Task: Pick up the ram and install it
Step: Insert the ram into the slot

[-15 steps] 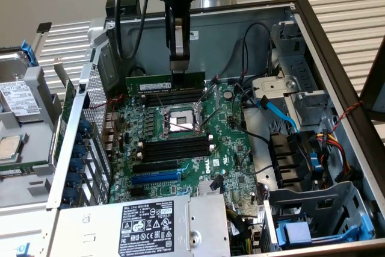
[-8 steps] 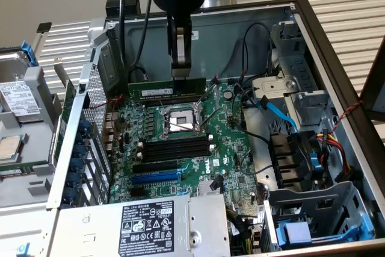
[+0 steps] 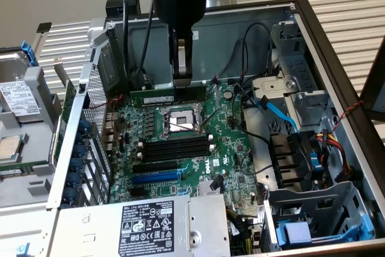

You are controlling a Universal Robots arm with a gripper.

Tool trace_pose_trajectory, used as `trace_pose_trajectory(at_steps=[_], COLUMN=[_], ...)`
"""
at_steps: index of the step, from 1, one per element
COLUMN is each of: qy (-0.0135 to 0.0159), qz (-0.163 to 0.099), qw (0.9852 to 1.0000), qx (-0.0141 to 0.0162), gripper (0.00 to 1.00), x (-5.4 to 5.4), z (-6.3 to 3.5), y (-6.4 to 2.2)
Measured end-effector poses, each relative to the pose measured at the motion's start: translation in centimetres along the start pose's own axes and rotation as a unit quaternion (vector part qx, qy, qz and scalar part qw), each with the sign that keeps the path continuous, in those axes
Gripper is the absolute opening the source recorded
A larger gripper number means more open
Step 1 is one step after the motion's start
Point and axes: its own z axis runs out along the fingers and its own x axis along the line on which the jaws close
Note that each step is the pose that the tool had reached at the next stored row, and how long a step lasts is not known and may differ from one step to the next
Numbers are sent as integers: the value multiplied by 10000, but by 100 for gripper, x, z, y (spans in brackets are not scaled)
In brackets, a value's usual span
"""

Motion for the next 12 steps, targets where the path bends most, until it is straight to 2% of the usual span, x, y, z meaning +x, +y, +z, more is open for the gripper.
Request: trace_pose_trajectory(at_steps=[5, 12], qy=[-24, -27], qz=[-3, -7], qw=[10000, 10000], qx=[40, 92], gripper=[13, 13], x=[3, 7], z=[59, 161], y=[-4, -13])
